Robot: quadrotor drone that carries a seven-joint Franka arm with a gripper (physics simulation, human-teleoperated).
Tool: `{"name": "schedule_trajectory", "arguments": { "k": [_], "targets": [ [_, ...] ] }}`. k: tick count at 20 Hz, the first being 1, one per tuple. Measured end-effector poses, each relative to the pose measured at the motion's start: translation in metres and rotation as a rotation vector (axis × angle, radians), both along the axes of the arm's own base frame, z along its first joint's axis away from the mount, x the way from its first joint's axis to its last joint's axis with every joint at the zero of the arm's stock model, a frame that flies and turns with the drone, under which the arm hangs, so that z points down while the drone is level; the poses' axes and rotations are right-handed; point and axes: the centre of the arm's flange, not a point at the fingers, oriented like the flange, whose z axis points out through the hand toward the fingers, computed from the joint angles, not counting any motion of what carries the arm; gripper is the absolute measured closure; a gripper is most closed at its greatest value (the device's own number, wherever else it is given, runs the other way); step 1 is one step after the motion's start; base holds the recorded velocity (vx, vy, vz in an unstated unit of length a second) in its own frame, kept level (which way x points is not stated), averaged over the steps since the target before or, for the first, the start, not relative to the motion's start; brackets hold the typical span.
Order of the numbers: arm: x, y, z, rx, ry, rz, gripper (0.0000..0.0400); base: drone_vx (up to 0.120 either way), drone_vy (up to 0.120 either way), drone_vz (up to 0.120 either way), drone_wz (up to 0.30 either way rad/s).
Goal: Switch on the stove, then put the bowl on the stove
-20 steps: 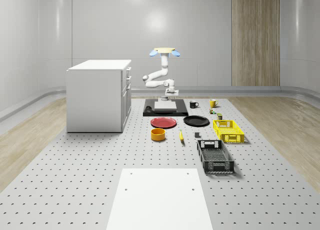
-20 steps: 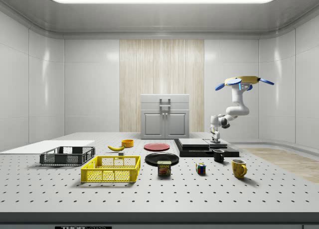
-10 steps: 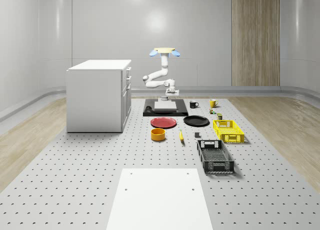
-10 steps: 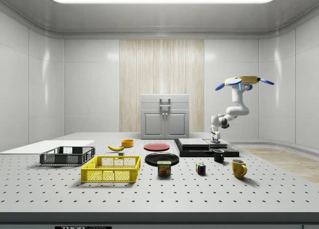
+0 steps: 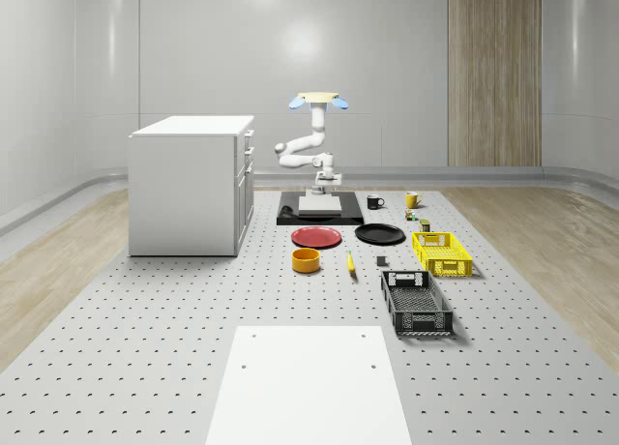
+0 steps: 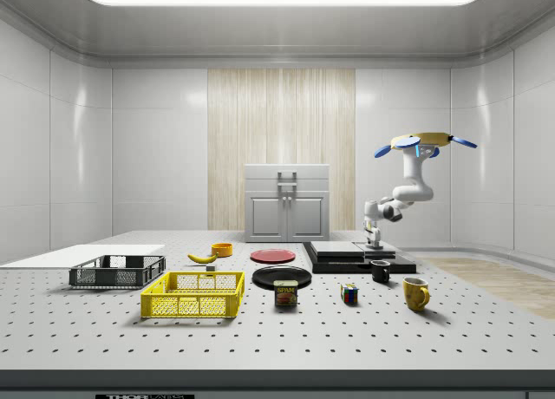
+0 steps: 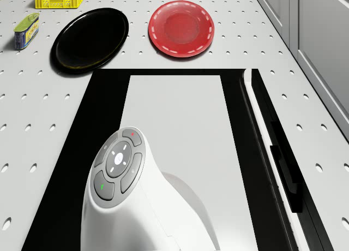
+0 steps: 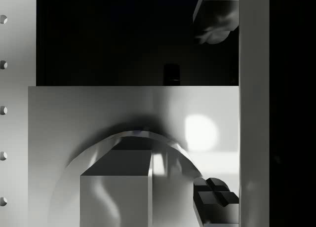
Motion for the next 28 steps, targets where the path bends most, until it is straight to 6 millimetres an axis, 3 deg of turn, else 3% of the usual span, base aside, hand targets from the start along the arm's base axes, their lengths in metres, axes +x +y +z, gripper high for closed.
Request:
{"name": "schedule_trajectory", "arguments": {
  "k": [14,19,28],
  "targets": [
    [0.0,0.05,0.0,0.0,0.0,0.0,0.0,0.12,0.0,0.003,0.0],
    [0.0,0.057,0.0,0.001,0.0,0.0,0.0,0.12,0.0,0.112,0.0],
    [0.0,0.06,0.0,0.001,0.0,0.0,0.0,0.12,0.0,0.0,0.0]
  ]
}}
